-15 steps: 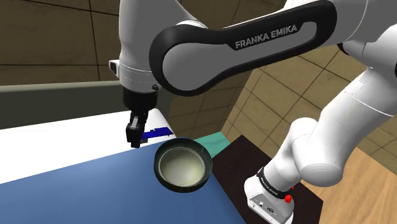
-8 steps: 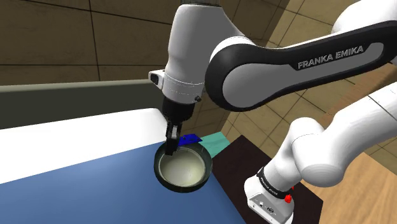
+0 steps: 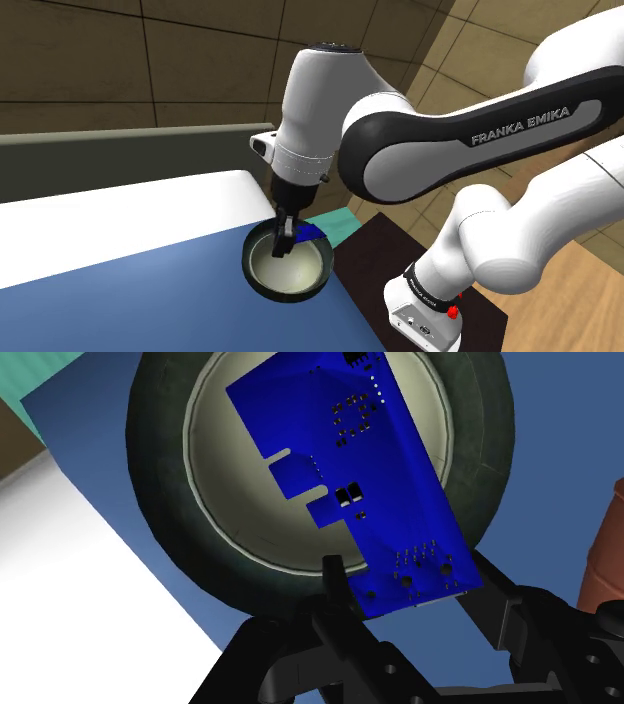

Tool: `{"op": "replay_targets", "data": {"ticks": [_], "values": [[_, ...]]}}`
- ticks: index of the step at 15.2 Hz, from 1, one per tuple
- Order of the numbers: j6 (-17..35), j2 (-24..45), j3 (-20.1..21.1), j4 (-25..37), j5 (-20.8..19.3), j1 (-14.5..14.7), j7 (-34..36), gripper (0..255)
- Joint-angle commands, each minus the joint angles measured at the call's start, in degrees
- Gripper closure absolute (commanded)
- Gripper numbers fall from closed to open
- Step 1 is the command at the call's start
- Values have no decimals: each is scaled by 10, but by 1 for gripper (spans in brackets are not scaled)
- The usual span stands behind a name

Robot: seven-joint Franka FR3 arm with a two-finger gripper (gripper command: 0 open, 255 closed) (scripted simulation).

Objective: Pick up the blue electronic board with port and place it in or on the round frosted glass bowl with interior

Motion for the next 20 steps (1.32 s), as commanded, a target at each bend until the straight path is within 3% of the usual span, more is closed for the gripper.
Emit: {"op": "replay_targets", "data": {"ticks": [1, 7, 15, 16, 20], "values": [[18, 9, 3, -9, 1, 0, 0, 255], [76, 43, 11, -33, 1, -1, -1, 255], [76, 43, 10, -33, 1, -1, -1, 255], [76, 43, 10, -33, 1, -1, -1, 0], [76, 43, 10, -33, 1, -1, -1, 0]]}}
